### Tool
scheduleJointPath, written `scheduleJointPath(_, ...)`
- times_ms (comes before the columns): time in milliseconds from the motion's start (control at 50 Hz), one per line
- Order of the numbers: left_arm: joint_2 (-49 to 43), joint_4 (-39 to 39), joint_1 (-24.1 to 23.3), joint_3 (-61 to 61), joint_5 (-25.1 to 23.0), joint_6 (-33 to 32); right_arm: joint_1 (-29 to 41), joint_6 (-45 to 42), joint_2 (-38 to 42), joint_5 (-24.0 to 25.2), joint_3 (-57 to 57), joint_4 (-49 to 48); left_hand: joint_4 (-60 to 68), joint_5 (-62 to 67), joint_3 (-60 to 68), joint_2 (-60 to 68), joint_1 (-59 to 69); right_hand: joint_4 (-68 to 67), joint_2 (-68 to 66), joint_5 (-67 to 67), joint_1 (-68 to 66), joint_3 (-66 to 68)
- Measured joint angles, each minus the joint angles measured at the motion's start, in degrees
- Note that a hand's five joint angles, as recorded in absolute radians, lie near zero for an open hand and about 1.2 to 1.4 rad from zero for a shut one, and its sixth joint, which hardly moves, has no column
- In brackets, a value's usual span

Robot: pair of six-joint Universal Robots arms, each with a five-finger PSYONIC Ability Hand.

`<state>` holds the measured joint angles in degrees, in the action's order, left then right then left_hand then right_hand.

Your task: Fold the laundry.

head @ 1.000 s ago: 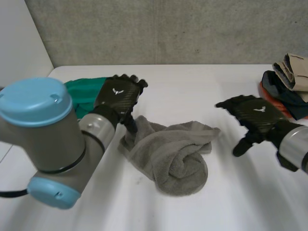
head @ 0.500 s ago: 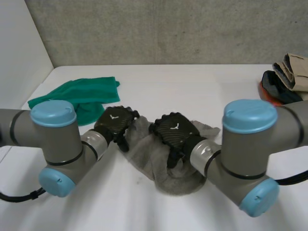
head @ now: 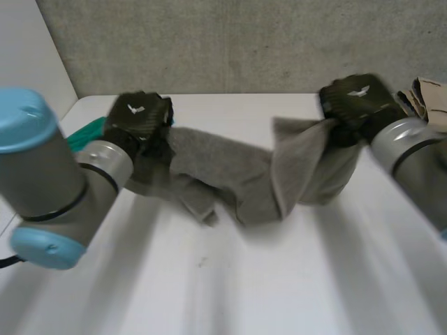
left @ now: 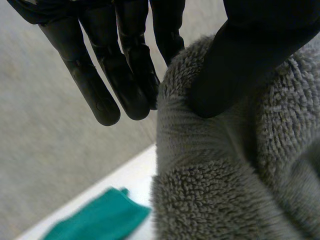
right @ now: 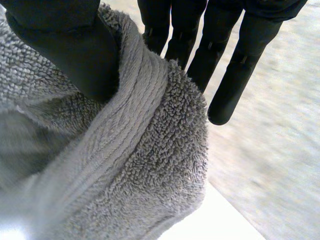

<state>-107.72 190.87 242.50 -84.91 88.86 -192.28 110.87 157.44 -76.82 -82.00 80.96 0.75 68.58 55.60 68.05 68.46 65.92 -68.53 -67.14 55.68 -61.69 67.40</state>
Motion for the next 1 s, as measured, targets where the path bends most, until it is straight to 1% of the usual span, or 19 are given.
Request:
scheduleJointPath(60,4.4,-2.1,0.1,-1.4,0.1,-0.1,-4.2,-0.1,-1.1,0.4,-0.7,1.8,0.0,0.0,0.0,0.1,0.0,0.0,0.0,0.0,0.0,0.0)
scheduleJointPath(140,6.1,-4.4,0.0,-2.2,-0.1,-0.3,-7.0,-0.1,-0.6,1.1,-1.1,2.8,0.0,0.0,0.0,0.1,0.0,0.0,0.0,0.0,0.0,0.1)
scheduleJointPath(240,-0.7,-6.7,0.0,0.3,-0.3,-1.1,-9.0,-0.1,6.0,2.0,-1.1,3.1,0.0,0.0,0.1,0.1,0.0,0.1,0.1,0.0,0.0,0.4)
scheduleJointPath(280,-3.8,-6.9,-0.1,2.0,-0.2,-1.5,-9.0,-0.2,8.1,2.0,-1.2,3.0,0.0,0.0,0.1,0.1,0.0,4.6,3.7,-1.9,1.3,-3.7)
scheduleJointPath(320,-9.3,-7.0,-0.3,5.7,-0.1,-2.8,-8.7,-0.4,11.1,1.9,-1.3,2.9,0.0,0.0,0.1,0.1,0.0,20.5,20.3,-18.1,15.0,-19.5)
scheduleJointPath(400,-16.2,-6.8,-1.0,11.7,0.0,-5.4,-8.4,-1.2,13.1,1.8,-1.5,3.0,-0.1,0.0,0.1,0.1,-0.1,30.6,28.8,-28.6,23.4,-29.0)
scheduleJointPath(440,-19.1,-6.7,-1.4,14.7,0.0,-7.0,-8.3,-2.0,13.3,1.8,-1.5,3.3,-4.1,-1.3,-3.6,-3.9,-1.4,36.6,34.8,-34.5,28.9,-35.2)
scheduleJointPath(460,-20.8,-6.6,-1.6,16.6,0.0,-8.0,-8.3,-2.5,13.2,1.8,-1.5,3.5,-8.8,-5.4,-8.2,-8.9,-6.3,36.9,35.1,-35.2,29.3,-35.6)
scheduleJointPath(480,-21.6,-6.6,-1.7,17.7,0.0,-8.6,-8.2,-3.6,12.8,1.9,-1.6,4.0,-10.7,-7.5,-10.2,-10.9,-8.9,41.8,40.2,-40.2,34.1,-40.4)
scheduleJointPath(540,-24.1,-6.4,-2.0,21.2,0.0,-10.7,-8.1,-6.2,11.0,2.0,-1.7,5.3,-14.8,-11.8,-14.1,-14.7,-12.8,46.0,43.7,-44.2,37.8,-43.9)
scheduleJointPath(620,-25.4,-5.8,-2.0,23.8,0.0,-12.1,-8.0,-11.0,6.5,2.6,-2.8,7.7,-19.5,-16.5,-18.7,-19.4,-17.1,46.8,43.9,-45.3,38.2,-44.4)
scheduleJointPath(680,-25.5,-5.1,-1.9,24.4,0.1,-12.4,-7.6,-14.7,4.2,3.8,-4.0,9.6,-23.0,-20.1,-22.0,-22.7,-20.4,46.8,43.9,-45.7,38.4,-44.4)
scheduleJointPath(740,-25.1,-4.8,-1.8,24.0,0.3,-12.4,-7.1,-17.8,4.2,5.8,-5.2,11.2,-23.0,-20.1,-22.0,-22.7,-20.4,46.8,43.9,-46.0,39.1,-44.4)
scheduleJointPath(760,-24.8,-4.8,-1.9,23.3,0.4,-12.4,-6.6,-20.1,5.4,7.6,-6.2,12.2,-33.8,-31.0,-33.0,-33.4,-31.1,46.8,43.9,-46.1,39.2,-44.4)
scheduleJointPath(860,-20.6,-5.1,-1.8,18.1,0.5,-12.0,-5.0,-29.3,12.5,13.2,-9.7,14.3,-36.9,-34.1,-35.9,-36.5,-33.8,46.8,43.9,-46.1,39.2,-44.4)
scheduleJointPath(920,-15.6,-5.1,-1.7,13.0,0.5,-11.8,-4.4,-35.2,16.6,15.0,-11.3,14.7,-38.6,-35.8,-37.3,-38.0,-35.6,46.8,43.9,-46.1,39.2,-44.4)
scheduleJointPath(940,-15.6,-5.1,-1.7,13.0,0.5,-11.8,-4.4,-35.2,16.6,15.0,-11.3,14.7,-38.6,-35.8,-37.3,-38.0,-35.6,46.8,43.9,-46.1,39.2,-44.4)
scheduleJointPath(960,-11.9,-5.1,-1.6,9.2,0.4,-11.6,-4.2,-38.7,19.2,15.7,-12.5,14.8,-40.1,-37.3,-38.7,-39.4,-36.7,46.8,43.9,-46.1,39.2,-44.4)
scheduleJointPath(1000,-9.1,-5.1,-1.6,6.4,0.3,-11.4,-4.1,-40.9,20.9,16.0,-13.4,14.8,-41.0,-38.1,-39.5,-40.2,-37.3,46.8,43.9,-46.1,39.2,-44.4)
